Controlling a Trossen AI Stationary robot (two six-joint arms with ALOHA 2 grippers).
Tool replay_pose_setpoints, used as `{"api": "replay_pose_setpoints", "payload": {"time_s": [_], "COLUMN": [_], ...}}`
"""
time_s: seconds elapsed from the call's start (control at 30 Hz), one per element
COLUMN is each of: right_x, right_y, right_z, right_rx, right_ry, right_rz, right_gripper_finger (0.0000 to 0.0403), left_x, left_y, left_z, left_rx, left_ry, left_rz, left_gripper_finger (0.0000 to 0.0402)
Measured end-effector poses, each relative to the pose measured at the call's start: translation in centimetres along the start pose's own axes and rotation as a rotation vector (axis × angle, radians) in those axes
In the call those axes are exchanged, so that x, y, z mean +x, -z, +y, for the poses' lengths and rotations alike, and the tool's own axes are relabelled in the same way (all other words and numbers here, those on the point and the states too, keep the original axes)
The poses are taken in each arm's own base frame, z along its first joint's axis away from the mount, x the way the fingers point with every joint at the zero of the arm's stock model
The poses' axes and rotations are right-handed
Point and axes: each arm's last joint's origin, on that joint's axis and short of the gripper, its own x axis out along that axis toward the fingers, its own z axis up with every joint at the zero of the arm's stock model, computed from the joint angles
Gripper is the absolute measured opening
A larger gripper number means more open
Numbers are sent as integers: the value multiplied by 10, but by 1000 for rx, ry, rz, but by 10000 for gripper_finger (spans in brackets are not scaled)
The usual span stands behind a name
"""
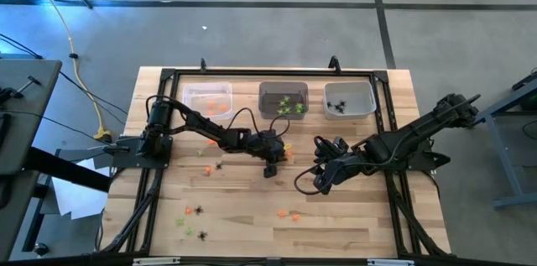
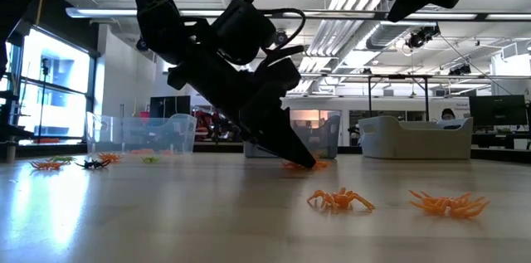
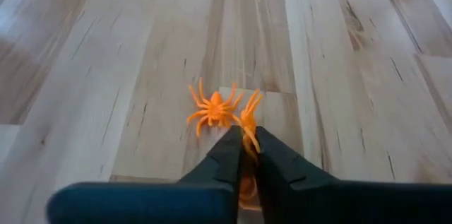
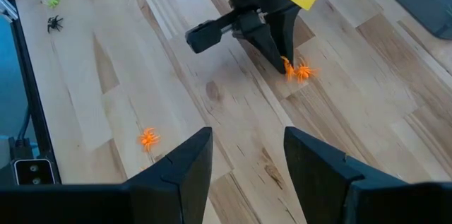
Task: Sort Halloween decoration
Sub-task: Put the orange spider toy into the transparent bin
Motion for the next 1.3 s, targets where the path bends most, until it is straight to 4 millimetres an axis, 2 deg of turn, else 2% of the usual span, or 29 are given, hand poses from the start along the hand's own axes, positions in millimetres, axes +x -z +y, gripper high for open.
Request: {"api": "replay_pose_setpoints", "payload": {"time_s": [0.07, 0.3, 0.5, 0.77, 0.93, 1.1, 1.3], "right_x": [0, 0, 0, 0, 0, 0, 0], "right_y": [0, 0, 0, 0, 0, 0, -1], "right_z": [0, 0, 0, 1, 1, 1, 1], "right_rx": [0, 0, 1, 2, 2, 2, 5], "right_ry": [0, 0, -3, -5, -5, -5, -11], "right_rz": [0, 0, -2, -3, -4, -4, -8], "right_gripper_finger": [171, 171, 171, 171, 171, 171, 171], "left_x": [0, -1, -10, -40, -54, -73, -112], "left_y": [0, -1, -10, -42, -52, -55, -55], "left_z": [0, 0, -7, -22, -27, -26, -19], "left_rx": [-29, -118, -112, -63, -40, -27, 7], "left_ry": [2, 6, 26, 54, 55, -30, -182], "left_rz": [0, -4, -35, -164, -186, -122, 15], "left_gripper_finger": [6, 3, 2, 1, 1, 1, 1]}}
